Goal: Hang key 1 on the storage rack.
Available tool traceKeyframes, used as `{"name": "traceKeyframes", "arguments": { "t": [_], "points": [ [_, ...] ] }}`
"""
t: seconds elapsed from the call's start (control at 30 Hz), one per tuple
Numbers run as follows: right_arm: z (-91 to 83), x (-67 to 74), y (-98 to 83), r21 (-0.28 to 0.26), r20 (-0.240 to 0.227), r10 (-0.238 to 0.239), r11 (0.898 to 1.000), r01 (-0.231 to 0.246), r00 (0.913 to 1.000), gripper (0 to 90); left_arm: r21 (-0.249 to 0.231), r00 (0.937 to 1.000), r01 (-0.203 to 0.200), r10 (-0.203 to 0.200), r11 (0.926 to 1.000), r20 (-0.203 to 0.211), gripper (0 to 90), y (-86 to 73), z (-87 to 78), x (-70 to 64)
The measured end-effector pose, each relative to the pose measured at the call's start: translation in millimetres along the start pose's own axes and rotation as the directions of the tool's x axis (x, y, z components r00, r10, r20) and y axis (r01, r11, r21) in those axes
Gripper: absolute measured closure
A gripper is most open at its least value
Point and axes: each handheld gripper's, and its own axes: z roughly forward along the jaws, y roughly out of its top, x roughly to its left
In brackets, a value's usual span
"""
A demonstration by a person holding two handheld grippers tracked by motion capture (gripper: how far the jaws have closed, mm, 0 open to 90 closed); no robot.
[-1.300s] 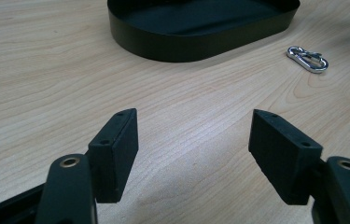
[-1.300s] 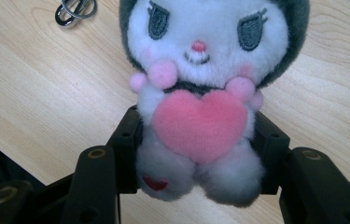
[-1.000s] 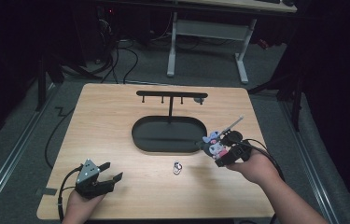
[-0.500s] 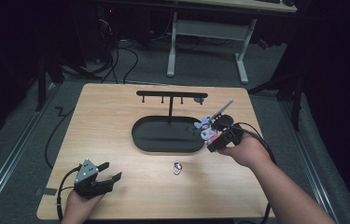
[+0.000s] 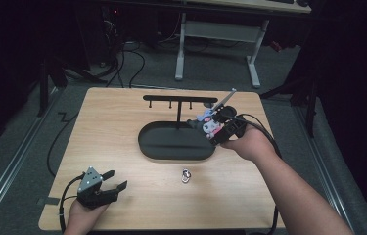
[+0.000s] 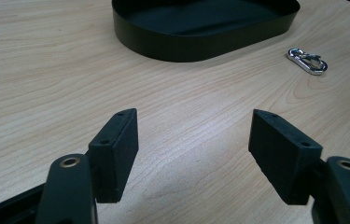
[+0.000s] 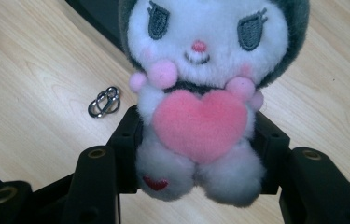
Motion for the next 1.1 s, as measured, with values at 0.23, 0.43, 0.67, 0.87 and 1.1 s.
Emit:
{"name": "traceKeyframes", "arguments": {
  "t": [0.23, 0.43, 0.67, 0.87, 1.1],
  "points": [
    [2.2, -5.8, 5.4, -0.003, 0.006, 0.015, 1.000, -0.015, 0.9999, 48.8, -0.003, 1.0000, 0.000, 0.000, 1.0000, 0.000, 33.8, -0.2, 0.0, -0.3],
    [7.7, -13.5, 2.1, 0.001, 0.013, 0.052, 0.999, -0.052, 0.9986, 48.8, -0.001, 1.0000, 0.000, 0.000, 1.0000, 0.001, 33.8, -0.4, 0.2, -0.1],
    [13.2, -16.1, -0.7, 0.004, 0.011, 0.052, 0.999, -0.052, 0.9986, 48.8, 0.005, 1.0000, -0.002, 0.002, 1.0000, 0.003, 33.8, -0.3, 0.5, -0.7],
    [18.5, -14.8, -1.8, 0.010, 0.007, 0.054, 0.998, -0.054, 0.9985, 48.8, 0.008, 1.0000, -0.004, 0.004, 1.0000, 0.006, 34.0, -0.4, 0.6, -1.1],
    [23.0, -15.1, -1.5, 0.018, 0.003, 0.055, 0.998, -0.055, 0.9985, 48.8, 0.008, 1.0000, -0.004, 0.004, 1.0000, 0.005, 34.0, -0.4, 0.7, -0.9]
  ]
}}
